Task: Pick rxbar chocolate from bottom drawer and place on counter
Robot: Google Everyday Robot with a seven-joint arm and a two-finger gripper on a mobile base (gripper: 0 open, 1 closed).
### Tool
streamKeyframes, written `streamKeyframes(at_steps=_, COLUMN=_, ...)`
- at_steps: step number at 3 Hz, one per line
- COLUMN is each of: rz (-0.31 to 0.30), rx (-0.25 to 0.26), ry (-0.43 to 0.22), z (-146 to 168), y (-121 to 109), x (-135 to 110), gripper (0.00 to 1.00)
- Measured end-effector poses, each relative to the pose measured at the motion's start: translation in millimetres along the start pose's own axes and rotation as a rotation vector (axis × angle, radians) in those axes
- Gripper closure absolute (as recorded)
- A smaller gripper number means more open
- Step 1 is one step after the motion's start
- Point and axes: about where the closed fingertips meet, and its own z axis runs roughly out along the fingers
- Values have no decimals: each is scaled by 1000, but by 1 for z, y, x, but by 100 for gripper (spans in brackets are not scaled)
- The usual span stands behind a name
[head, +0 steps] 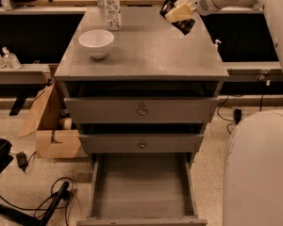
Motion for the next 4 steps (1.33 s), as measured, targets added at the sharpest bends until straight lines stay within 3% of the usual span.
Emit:
streamKeyframes(at_steps=1, rz=-2, rx=2, ry=-2, z=-2, y=0, x=-5, gripper=74)
streamKeyframes(at_steps=2, rz=-1, rx=-5, ry=-2, z=3, y=2, x=-4, gripper=42)
streamKeyframes(at_steps=4, rz=0, rx=-17, ry=1, z=11, y=6, x=-3, gripper=0)
